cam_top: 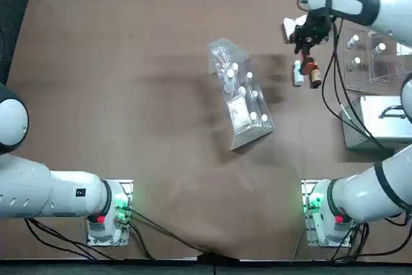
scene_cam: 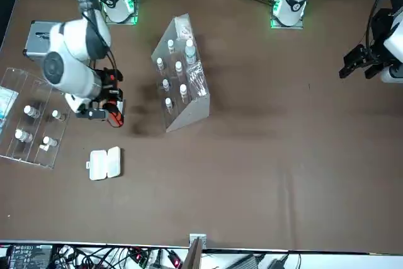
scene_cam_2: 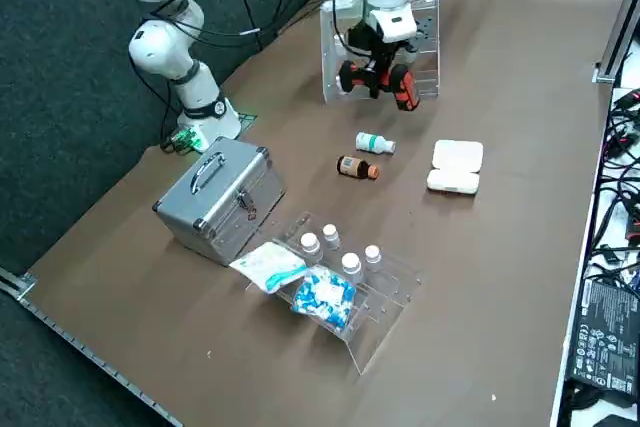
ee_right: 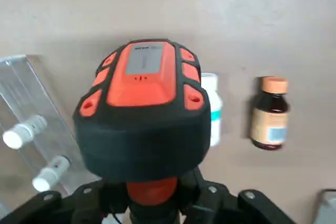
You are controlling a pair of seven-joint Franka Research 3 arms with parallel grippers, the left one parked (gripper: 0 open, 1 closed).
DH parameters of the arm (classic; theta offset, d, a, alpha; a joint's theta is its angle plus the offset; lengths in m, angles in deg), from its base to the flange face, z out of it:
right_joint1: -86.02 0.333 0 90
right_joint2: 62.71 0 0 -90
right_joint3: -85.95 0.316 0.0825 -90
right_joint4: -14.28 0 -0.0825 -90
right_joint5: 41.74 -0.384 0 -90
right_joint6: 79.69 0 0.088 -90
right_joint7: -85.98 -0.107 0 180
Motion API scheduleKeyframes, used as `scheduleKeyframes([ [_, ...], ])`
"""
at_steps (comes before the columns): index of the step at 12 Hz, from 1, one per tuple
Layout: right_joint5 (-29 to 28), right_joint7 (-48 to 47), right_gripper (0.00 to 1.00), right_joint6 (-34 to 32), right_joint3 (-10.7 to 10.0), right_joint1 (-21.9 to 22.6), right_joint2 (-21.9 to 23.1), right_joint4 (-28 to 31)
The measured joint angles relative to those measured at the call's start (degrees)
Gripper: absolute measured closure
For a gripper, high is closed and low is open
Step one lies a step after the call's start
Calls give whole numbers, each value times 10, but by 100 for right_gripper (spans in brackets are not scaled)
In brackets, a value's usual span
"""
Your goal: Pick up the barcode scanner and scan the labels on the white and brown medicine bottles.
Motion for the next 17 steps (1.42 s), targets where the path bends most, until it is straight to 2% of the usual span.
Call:
scheduleKeyframes([
  [3, -1, -74, 57, 57, 1, 46, -46, -12],
  [6, 2, -99, 57, 87, 1, 75, -80, -20],
  [12, 17, -103, 57, 123, 1, 88, -117, -26],
  [17, 17, -103, 57, 145, -2, 88, -130, -25],
])
